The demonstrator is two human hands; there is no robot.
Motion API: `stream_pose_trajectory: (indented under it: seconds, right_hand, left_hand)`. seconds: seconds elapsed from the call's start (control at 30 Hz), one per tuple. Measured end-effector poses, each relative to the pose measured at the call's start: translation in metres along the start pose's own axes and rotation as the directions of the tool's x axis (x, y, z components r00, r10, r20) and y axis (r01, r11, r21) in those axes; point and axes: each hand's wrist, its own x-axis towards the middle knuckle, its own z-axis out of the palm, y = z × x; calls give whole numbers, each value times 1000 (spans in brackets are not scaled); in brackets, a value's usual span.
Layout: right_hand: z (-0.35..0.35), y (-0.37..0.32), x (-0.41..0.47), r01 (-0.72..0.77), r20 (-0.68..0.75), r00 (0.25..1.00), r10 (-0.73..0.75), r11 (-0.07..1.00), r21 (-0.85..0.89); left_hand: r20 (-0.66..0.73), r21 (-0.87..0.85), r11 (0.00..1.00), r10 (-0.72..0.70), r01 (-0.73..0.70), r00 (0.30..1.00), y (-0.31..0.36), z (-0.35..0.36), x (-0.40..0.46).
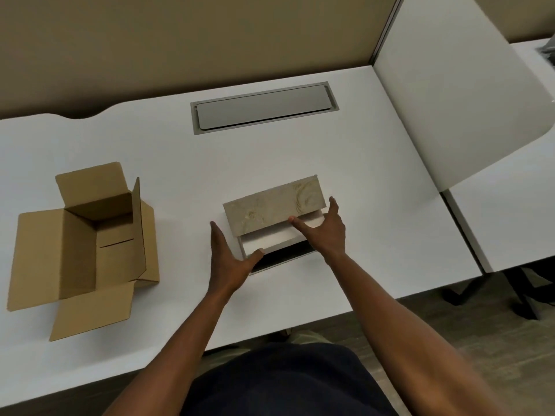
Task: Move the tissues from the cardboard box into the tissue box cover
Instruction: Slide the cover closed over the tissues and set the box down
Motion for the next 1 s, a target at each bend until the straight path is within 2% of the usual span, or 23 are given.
stream_pose_trajectory:
  seconds: [0.03, 0.1, 0.17, 0.23, 0.33, 0.47, 0.6, 0.77, 1.0]
  right_hand:
    - [1, 3, -1, -33, 0, 999, 33, 999, 14]
    - [3, 8, -4, -70, -2, 998, 70, 997, 25]
    - [5, 9, -4, -57, -4, 998, 57, 998, 4]
    - [7, 8, -3, -43, -6, 999, 43, 999, -14]
    - [8, 6, -3, -48, -12, 999, 48, 998, -30]
    - [10, 7, -3, -98, -23, 995, 98, 995, -17]
    - [13, 9, -4, -126, -6, 992, 126, 992, -23]
    - [14, 10, -5, -146, -4, 989, 146, 989, -26]
    - [15, 13, -9, -135, -18, 991, 135, 991, -3]
  left_hand:
    - [-39, 104, 987, 123, -119, 992, 3, -4, -3]
    - [-85, 313, 891, 370, -328, 925, 17, -9, 1]
    - [-31, 466, 773, 502, -431, 865, 42, -7, 20]
    - [68, 551, 710, 485, -438, 872, 74, -2, 49]
    - [220, 673, 618, 358, -407, 908, 110, -2, 92]
    - [391, 739, 510, 207, -440, 897, 125, -4, 117]
    - [409, 749, 498, 169, -436, 897, 128, 1, 115]
    - [378, 724, 541, 206, -427, 902, 129, 2, 104]
    - [356, 708, 524, 315, -474, 880, 112, 4, 77]
